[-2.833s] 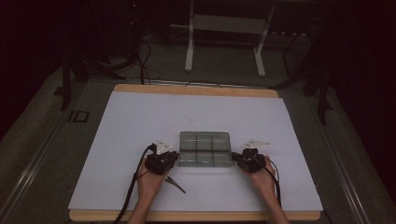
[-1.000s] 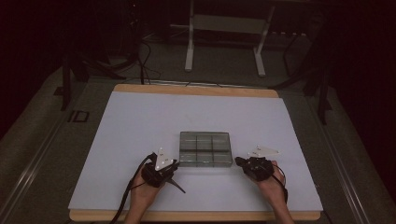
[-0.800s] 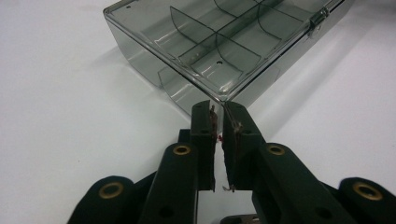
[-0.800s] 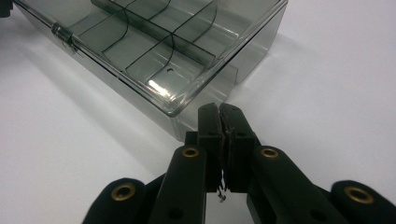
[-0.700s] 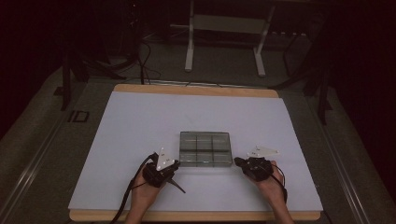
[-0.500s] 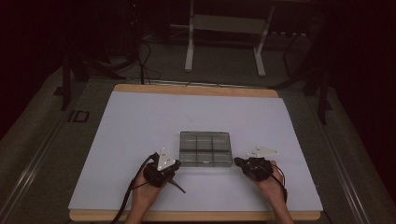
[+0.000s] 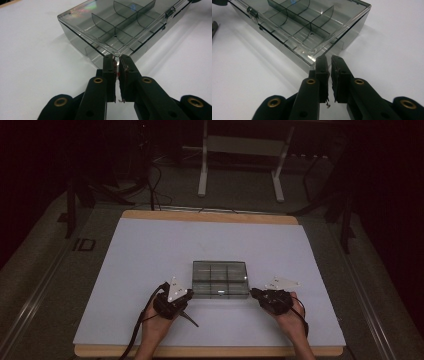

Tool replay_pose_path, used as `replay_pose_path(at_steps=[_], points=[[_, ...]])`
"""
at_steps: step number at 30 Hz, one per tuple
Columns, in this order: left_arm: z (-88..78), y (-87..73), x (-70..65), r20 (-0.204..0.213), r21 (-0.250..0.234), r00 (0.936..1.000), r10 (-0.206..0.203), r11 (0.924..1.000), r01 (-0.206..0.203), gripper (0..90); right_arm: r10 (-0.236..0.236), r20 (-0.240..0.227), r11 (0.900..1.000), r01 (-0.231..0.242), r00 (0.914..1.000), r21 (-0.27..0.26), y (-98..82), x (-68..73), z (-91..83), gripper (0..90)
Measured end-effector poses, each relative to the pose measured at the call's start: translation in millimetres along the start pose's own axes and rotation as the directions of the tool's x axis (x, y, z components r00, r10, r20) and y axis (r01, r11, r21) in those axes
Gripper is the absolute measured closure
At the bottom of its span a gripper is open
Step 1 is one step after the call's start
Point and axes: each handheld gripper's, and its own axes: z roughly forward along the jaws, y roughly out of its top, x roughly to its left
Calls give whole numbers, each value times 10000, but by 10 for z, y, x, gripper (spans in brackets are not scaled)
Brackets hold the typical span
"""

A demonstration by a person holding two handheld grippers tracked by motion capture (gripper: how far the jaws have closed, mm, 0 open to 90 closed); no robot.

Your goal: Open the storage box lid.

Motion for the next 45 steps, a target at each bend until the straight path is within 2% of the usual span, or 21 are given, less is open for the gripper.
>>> replay_pose_path(at_steps=[13, 25, 30, 36, 45], points=[[15, 38, 9, -211, -215, 9997, -159, 9997, 154, 828, -179, -66, 9996, 178, 9998, -209, 38, 45, -34, 823], [17, 69, 15, -213, -340, 9990, -390, 9987, 382, 837, -329, -73, 9990, 327, 9994, -291, 57, 72, -23, 826], [22, 91, 23, -343, -402, 9983, -467, 9982, 453, 835, -327, -95, 9989, 323, 9994, -341, 63, 73, -26, 819], [3, 121, 65, -609, -567, 9953, -758, 9958, 724, 826, -291, -114, 9988, 286, 9995, -390, 66, 70, -29, 812], [-20, 176, 83, -741, -741, 9948, -700, 9952, 645, 798, -132, -231, 9989, 122, 9996, -443, 64, 62, -25, 806]])
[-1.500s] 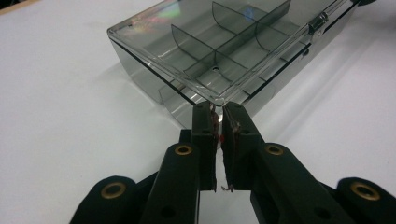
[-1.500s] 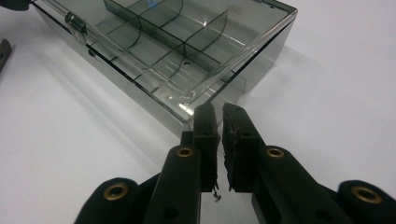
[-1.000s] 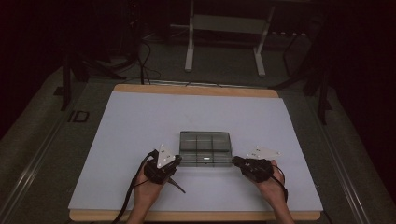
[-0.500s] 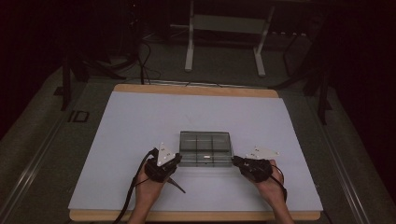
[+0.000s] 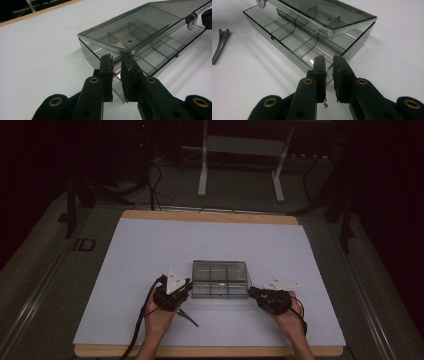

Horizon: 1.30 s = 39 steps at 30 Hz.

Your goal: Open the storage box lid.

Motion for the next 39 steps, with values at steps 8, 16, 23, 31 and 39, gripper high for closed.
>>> replay_pose_path(at_steps=[8, 16, 23, 31, 39], points=[[19, 70, -13, -118, -122, 9996, 241, 9996, -242, 785, 5, -31, 10000, -5, 10000, -36, 0, -2, -1, 805], [26, 157, 26, -265, -377, 9987, 425, 9983, -435, 783, 27, -35, 10000, -27, 10000, -78, 3, 2, -5, 805], [49, 231, 61, -295, -462, 9974, 651, 9967, -664, 780, -1, -54, 10000, 1, 10000, -81, 3, 1, 3, 796], [85, 318, 111, -320, -439, 9963, 794, 9958, -807, 783, -23, -84, 9999, 22, 10000, -98, 7, 5, 7, 796], [112, 371, 135, -401, -476, 9956, 850, 9951, -869, 783, 11, -55, 9998, -12, 10000, -186, 13, 2, 2, 797]])
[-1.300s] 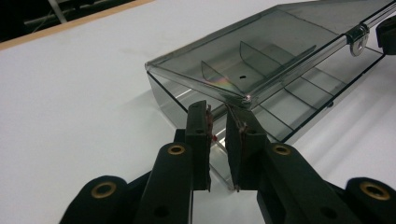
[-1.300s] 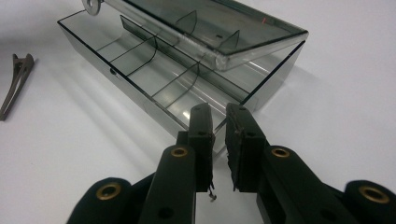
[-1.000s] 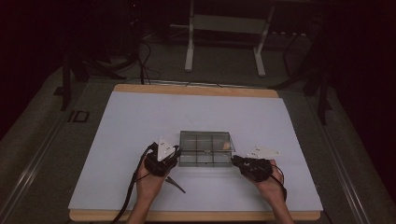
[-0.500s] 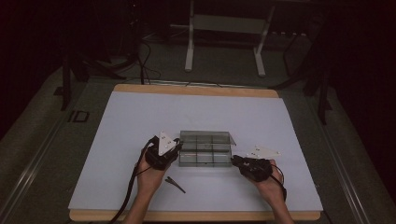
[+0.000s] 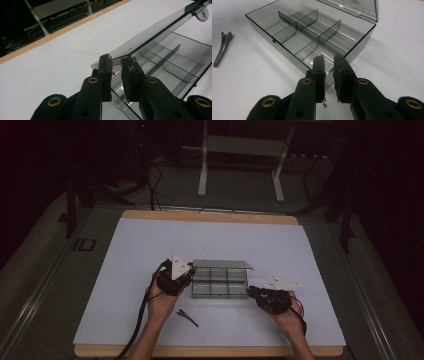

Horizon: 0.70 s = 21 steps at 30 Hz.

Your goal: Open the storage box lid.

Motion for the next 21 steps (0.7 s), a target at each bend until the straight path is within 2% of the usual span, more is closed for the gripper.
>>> replay_pose_path(at_steps=[5, 21], points=[[7, 13, 15, -14, -12, 10000, -7, 10000, 7, 784, 1, 59, 9998, 1, 10000, -213, 50, -11, -35, 798], [53, 82, 100, -187, -185, 9994, -306, 9994, 302, 838, -65, -67, 10000, 65, 10000, -21, 23, 3, 14, 815]])
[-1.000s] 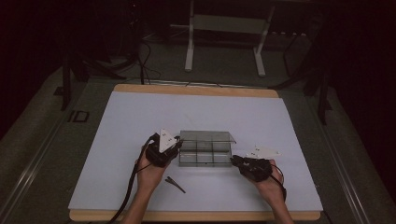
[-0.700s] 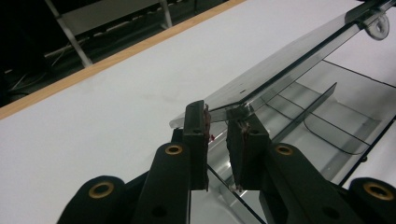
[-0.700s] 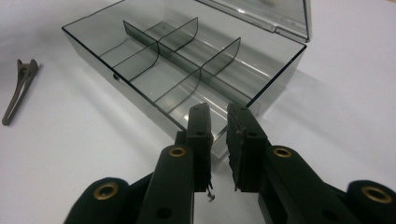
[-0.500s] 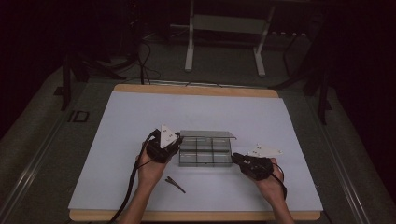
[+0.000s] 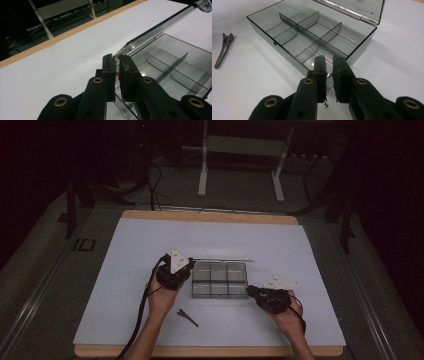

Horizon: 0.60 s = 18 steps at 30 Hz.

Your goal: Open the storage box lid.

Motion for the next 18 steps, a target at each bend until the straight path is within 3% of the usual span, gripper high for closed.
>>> replay_pose_path(at_steps=[18], points=[[68, 62, 74, -164, -66, 9998, -94, 9999, 93, 863, -21, -77, 10000, 22, 10000, 93, -5, 16, 24, 814]])
